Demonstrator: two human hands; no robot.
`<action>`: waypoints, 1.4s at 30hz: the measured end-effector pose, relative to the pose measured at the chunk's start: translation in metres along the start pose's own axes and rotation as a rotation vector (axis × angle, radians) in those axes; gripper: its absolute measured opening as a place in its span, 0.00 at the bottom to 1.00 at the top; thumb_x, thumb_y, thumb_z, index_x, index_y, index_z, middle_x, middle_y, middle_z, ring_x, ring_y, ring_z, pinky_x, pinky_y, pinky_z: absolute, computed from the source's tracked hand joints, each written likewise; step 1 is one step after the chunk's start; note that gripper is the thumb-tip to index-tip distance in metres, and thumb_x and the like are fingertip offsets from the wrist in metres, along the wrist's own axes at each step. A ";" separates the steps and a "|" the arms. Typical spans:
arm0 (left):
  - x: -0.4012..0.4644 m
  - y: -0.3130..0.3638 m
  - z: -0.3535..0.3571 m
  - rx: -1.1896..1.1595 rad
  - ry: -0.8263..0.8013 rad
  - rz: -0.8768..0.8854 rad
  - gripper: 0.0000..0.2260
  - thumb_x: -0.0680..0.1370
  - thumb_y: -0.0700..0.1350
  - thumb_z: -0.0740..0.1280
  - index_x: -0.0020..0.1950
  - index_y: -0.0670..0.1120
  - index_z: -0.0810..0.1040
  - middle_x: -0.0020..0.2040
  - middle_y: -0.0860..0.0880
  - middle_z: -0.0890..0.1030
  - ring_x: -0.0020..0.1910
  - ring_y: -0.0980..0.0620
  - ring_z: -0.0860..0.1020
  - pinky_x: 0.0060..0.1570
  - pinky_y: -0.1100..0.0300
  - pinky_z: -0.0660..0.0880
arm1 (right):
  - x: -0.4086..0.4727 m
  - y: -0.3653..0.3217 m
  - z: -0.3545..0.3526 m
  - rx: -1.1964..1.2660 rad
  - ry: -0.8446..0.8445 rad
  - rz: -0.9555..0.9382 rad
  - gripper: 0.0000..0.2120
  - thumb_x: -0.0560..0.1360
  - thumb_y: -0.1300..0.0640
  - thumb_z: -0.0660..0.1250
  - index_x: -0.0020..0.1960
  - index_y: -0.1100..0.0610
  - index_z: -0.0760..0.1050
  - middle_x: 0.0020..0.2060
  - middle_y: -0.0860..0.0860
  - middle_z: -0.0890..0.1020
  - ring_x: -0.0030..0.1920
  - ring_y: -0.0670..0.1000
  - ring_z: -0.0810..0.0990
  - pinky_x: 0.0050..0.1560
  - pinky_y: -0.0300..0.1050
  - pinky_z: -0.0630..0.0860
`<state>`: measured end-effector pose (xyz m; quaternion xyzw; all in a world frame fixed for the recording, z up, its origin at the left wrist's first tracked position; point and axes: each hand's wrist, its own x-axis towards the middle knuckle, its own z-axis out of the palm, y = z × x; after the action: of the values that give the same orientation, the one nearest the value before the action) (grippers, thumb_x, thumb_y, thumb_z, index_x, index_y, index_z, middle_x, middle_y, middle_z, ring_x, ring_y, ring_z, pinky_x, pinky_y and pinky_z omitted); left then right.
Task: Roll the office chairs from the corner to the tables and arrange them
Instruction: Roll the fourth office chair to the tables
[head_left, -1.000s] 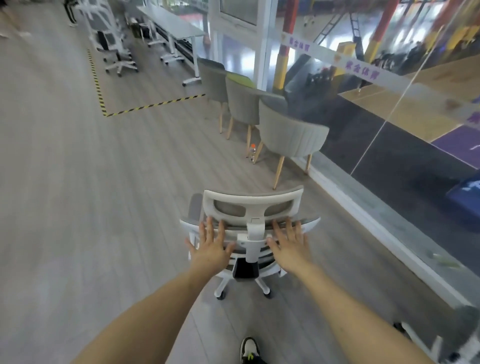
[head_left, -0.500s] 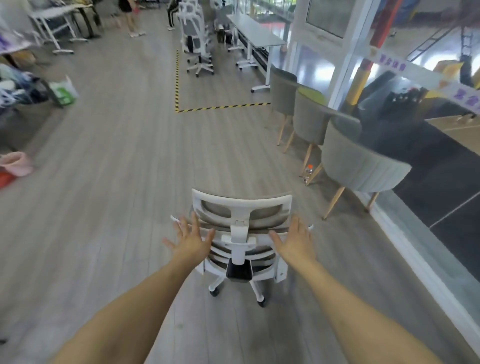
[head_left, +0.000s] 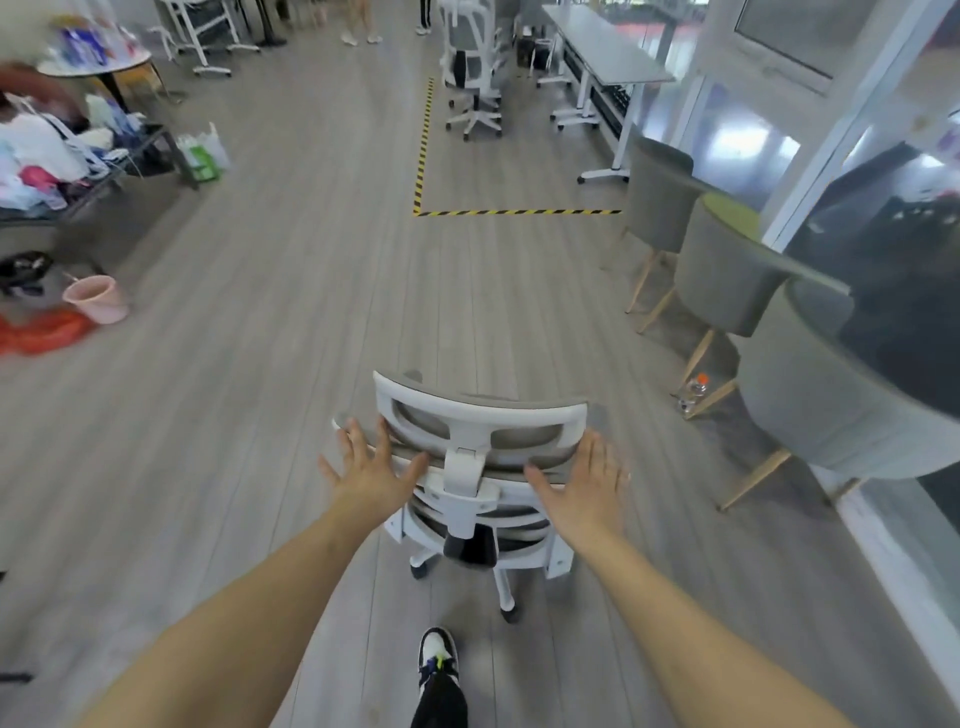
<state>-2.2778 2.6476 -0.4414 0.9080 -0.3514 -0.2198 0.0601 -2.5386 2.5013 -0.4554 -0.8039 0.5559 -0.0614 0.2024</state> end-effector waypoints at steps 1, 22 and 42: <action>0.020 -0.002 -0.008 0.013 -0.003 -0.010 0.48 0.73 0.79 0.45 0.84 0.55 0.35 0.83 0.42 0.32 0.82 0.42 0.32 0.75 0.30 0.36 | 0.018 -0.009 0.004 -0.003 0.000 -0.009 0.53 0.75 0.21 0.48 0.85 0.56 0.40 0.84 0.53 0.45 0.84 0.55 0.42 0.81 0.59 0.38; 0.484 0.088 -0.169 0.004 -0.088 -0.051 0.49 0.71 0.82 0.41 0.82 0.55 0.30 0.82 0.44 0.30 0.81 0.41 0.29 0.75 0.27 0.43 | 0.505 -0.166 0.013 -0.055 -0.034 -0.027 0.55 0.72 0.20 0.47 0.84 0.55 0.37 0.84 0.54 0.44 0.84 0.53 0.43 0.82 0.60 0.39; 0.969 0.214 -0.324 -0.101 -0.110 -0.110 0.48 0.74 0.80 0.48 0.83 0.56 0.31 0.82 0.45 0.28 0.79 0.44 0.25 0.75 0.27 0.40 | 1.027 -0.309 0.011 -0.001 -0.042 -0.102 0.55 0.72 0.18 0.47 0.85 0.55 0.38 0.84 0.52 0.46 0.84 0.54 0.46 0.80 0.64 0.37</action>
<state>-1.6300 1.8294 -0.4400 0.9083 -0.2925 -0.2896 0.0744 -1.8816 1.6533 -0.4738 -0.8324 0.5097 -0.0545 0.2103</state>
